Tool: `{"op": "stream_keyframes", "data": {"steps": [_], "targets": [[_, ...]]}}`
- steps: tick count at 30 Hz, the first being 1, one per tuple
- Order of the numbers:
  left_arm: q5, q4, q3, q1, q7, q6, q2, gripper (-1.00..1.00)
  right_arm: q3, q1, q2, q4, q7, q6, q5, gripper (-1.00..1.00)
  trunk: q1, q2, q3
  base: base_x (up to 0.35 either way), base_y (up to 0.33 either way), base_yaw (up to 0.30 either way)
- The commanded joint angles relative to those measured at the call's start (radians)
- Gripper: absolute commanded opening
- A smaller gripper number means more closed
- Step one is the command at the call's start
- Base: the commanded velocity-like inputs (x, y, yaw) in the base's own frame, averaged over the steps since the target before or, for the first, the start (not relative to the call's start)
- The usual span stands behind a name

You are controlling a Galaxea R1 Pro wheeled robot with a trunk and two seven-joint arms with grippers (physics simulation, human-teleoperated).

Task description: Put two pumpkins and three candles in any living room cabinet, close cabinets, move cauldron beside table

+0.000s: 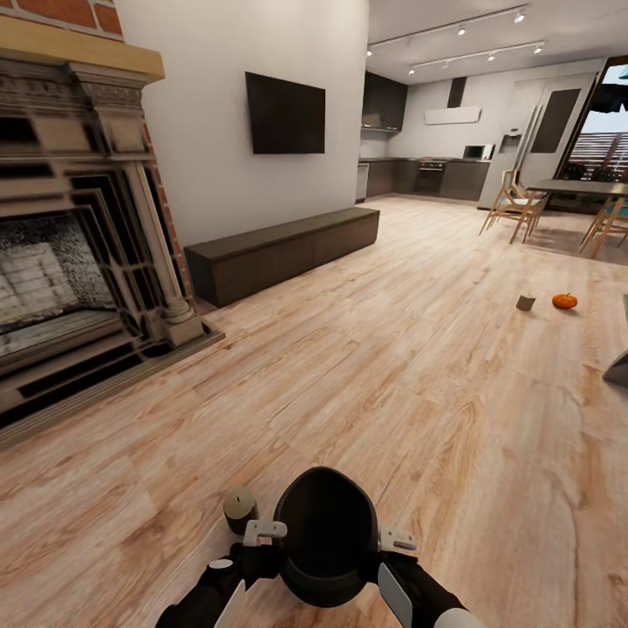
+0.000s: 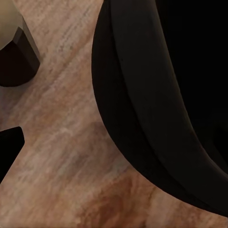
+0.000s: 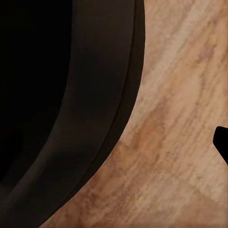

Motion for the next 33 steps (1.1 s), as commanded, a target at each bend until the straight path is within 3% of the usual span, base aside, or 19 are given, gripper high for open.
{"op": "stream_keyframes", "data": {"steps": [1,13,22,28,33], "targets": [[0.005,-0.002,-0.001,0.000,-0.001,0.006,0.000,1.00,0.001,0.000,0.000,-0.002,-0.006,0.005,-0.009,1.00,0.000,0.000,-0.001,0.000,0.000,0.000],[0.006,-0.020,0.000,-0.001,-0.001,0.006,-0.002,1.00,0.001,0.000,0.000,-0.002,-0.005,0.005,-0.009,1.00,0.000,0.000,-0.001,0.000,0.000,0.000],[0.008,-0.095,0.002,0.000,-0.001,0.010,-0.008,1.00,0.001,0.000,0.000,-0.002,-0.006,-0.009,-0.007,1.00,0.000,0.000,-0.001,0.000,0.000,0.000],[0.063,-0.092,0.001,0.000,-0.001,0.008,-0.012,1.00,0.001,0.000,0.000,-0.002,-0.006,-0.010,-0.007,1.00,0.002,-0.001,-0.016,0.000,0.000,0.000],[0.071,-0.068,0.000,0.000,-0.001,0.007,-0.012,1.00,0.001,0.000,0.000,-0.002,-0.006,-0.011,-0.007,1.00,0.002,-0.001,-0.016,0.000,0.000,0.000]]}}
